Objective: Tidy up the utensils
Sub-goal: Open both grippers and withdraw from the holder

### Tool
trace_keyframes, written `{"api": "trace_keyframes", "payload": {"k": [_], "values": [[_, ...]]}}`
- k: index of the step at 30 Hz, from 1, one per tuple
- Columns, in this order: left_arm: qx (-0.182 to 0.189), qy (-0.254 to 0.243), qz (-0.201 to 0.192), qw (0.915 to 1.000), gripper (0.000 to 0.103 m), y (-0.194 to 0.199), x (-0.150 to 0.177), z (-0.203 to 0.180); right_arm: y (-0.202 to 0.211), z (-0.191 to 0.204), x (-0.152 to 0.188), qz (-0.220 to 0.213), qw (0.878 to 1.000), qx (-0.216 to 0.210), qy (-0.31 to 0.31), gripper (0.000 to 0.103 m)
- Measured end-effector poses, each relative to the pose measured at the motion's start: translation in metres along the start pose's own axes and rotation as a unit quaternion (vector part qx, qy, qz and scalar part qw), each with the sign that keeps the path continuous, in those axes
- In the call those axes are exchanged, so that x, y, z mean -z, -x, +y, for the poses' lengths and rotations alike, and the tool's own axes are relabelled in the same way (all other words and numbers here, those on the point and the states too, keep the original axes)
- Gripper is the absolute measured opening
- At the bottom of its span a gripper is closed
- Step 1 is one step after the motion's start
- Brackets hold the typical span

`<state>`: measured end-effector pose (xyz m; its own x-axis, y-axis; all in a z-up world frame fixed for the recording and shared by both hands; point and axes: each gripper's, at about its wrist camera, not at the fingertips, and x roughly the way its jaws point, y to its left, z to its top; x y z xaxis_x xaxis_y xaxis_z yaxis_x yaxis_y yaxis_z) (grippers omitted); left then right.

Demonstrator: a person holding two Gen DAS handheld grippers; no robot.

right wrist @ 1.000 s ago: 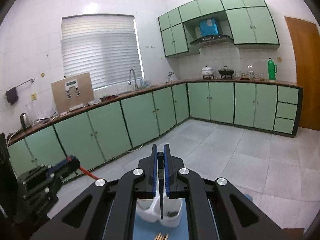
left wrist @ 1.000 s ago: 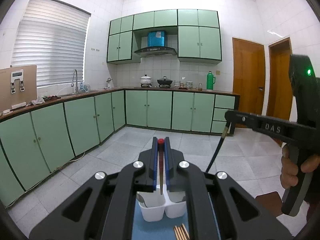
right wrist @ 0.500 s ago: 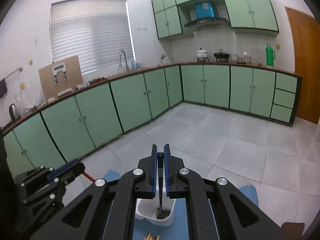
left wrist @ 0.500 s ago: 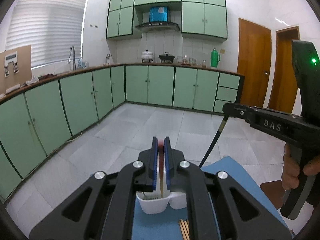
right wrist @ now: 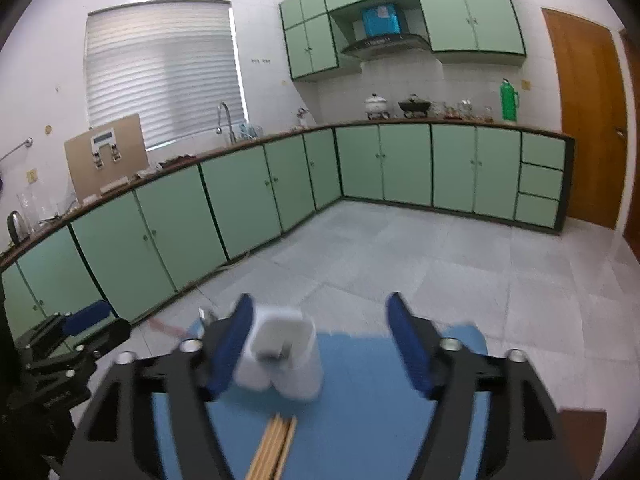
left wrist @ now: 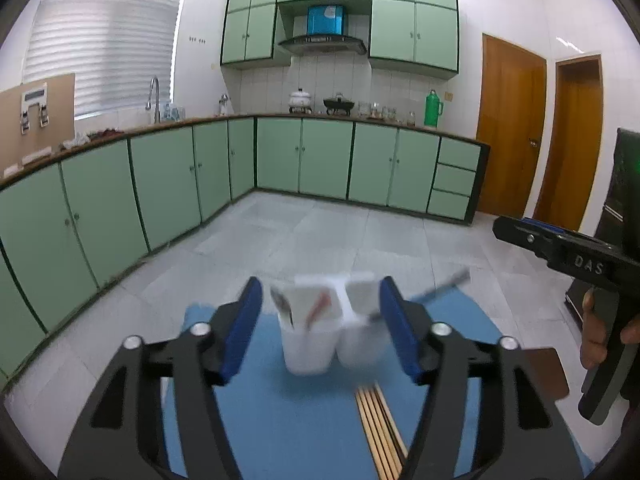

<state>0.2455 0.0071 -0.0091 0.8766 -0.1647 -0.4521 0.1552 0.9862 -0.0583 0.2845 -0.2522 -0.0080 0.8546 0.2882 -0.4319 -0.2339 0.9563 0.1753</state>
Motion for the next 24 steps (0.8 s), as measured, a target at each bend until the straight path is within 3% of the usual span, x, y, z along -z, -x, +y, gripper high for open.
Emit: {"api": "trace_keyframes", "payload": {"k": [3, 11, 17, 24], "values": [[0.004, 0.003, 0.031, 0.9995, 0.069, 0.006, 0.034, -0.002, 0.011, -0.004, 0.041, 0.025, 1.0, 0.008, -0.017, 0.086], [0.0, 0.019, 0.111, 0.9936, 0.07, 0.007, 0.123, 0.003, 0.022, 0.003, 0.146, 0.101, 0.994, 0.031, -0.036, 0.088], [-0.02, 0.017, 0.149, 0.9885, 0.07, 0.003, 0.169, 0.002, 0.029, 0.014, 0.2, 0.135, 0.989, 0.043, -0.034, 0.088], [-0.033, 0.018, 0.18, 0.983, 0.07, 0.005, 0.203, 0.0, 0.027, 0.031, 0.236, 0.175, 0.984, 0.041, -0.017, 0.083]]}}
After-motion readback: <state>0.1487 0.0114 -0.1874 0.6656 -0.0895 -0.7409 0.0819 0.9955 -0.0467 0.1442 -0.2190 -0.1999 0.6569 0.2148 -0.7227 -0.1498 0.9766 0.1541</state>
